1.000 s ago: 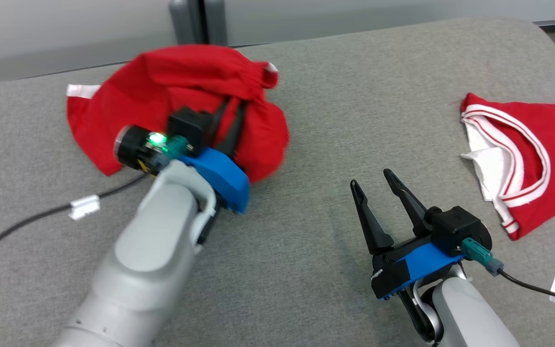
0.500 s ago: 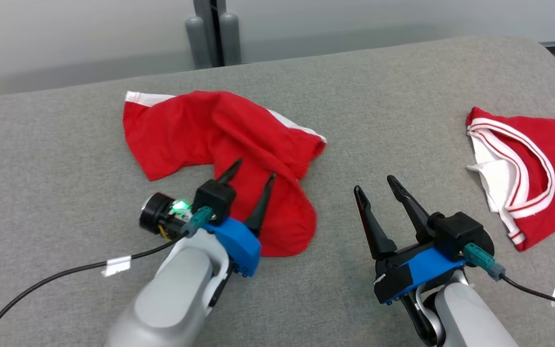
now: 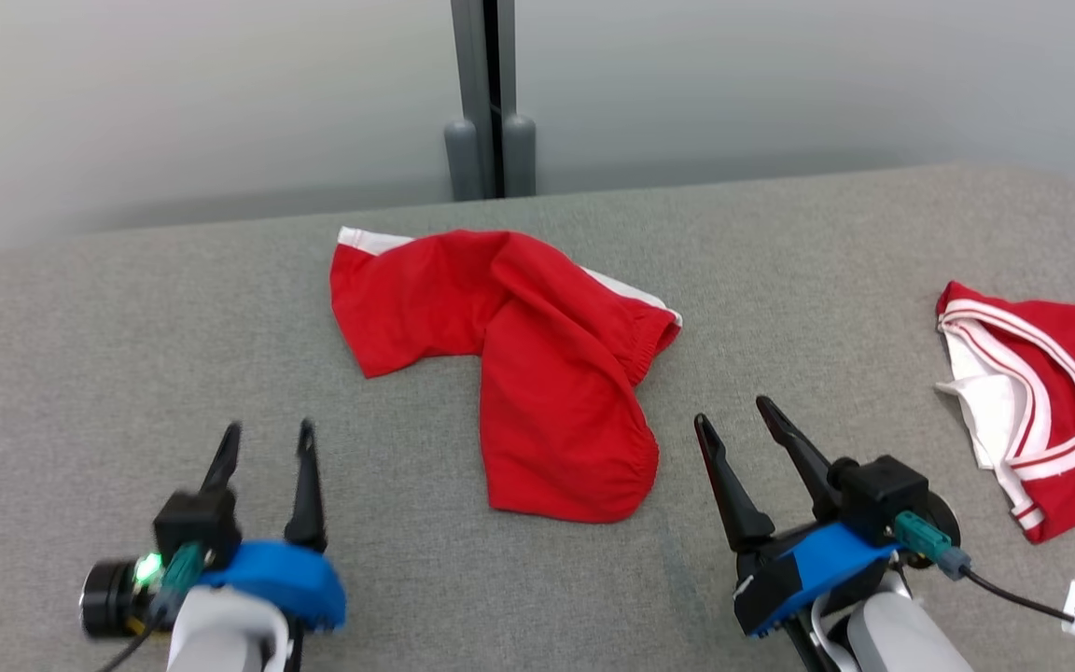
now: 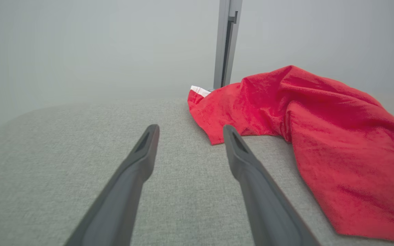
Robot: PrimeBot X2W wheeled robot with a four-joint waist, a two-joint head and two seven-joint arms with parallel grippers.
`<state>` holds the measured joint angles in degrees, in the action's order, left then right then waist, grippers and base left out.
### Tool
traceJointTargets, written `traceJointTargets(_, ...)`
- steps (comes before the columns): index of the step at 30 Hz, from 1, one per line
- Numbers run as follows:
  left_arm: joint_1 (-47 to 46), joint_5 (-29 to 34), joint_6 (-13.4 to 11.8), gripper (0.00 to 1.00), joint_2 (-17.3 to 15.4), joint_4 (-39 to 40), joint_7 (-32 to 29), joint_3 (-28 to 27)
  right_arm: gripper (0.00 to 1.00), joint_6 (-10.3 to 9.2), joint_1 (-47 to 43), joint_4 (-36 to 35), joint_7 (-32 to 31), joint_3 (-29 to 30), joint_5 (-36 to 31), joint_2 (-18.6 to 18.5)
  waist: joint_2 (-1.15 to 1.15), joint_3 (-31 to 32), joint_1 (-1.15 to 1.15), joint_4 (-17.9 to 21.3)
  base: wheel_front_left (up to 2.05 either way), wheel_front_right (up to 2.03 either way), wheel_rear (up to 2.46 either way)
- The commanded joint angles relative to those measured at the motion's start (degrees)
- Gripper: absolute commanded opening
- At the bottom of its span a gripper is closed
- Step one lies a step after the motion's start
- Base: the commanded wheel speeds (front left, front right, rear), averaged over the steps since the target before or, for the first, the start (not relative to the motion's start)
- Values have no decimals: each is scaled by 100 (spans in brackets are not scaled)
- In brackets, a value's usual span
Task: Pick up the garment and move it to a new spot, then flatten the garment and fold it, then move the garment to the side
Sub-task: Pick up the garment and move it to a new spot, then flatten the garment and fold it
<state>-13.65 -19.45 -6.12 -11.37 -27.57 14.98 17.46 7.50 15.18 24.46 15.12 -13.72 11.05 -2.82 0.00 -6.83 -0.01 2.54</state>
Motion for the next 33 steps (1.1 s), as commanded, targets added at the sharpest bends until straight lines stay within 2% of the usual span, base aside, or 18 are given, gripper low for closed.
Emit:
traceJointTargets(1,327,103,-57,100,23,156,27,-206,100,-2,-135,45,1,24,-31,-16,0,122,1,4,0,0,0)
traceJointTargets(7,1176,314,-96,100,251,529,26,-826,100,-2,-355,130,1,102,-41,-16,0,401,1,-48,0,0,0)
traceJointTargets(13,1597,613,103,100,470,659,28,-1138,100,-2,-426,223,1,357,-163,-16,0,406,1,-152,0,0,0)
traceJointTargets(25,1007,996,568,100,750,719,28,-1226,100,-2,506,895,1,1330,-1031,-14,0,-459,1,-767,0,0,0)
traceJointTargets(33,788,1068,705,100,828,671,28,-1308,100,-2,1189,1363,1,1837,-1581,-18,0,-872,1,-1098,0,0,0)
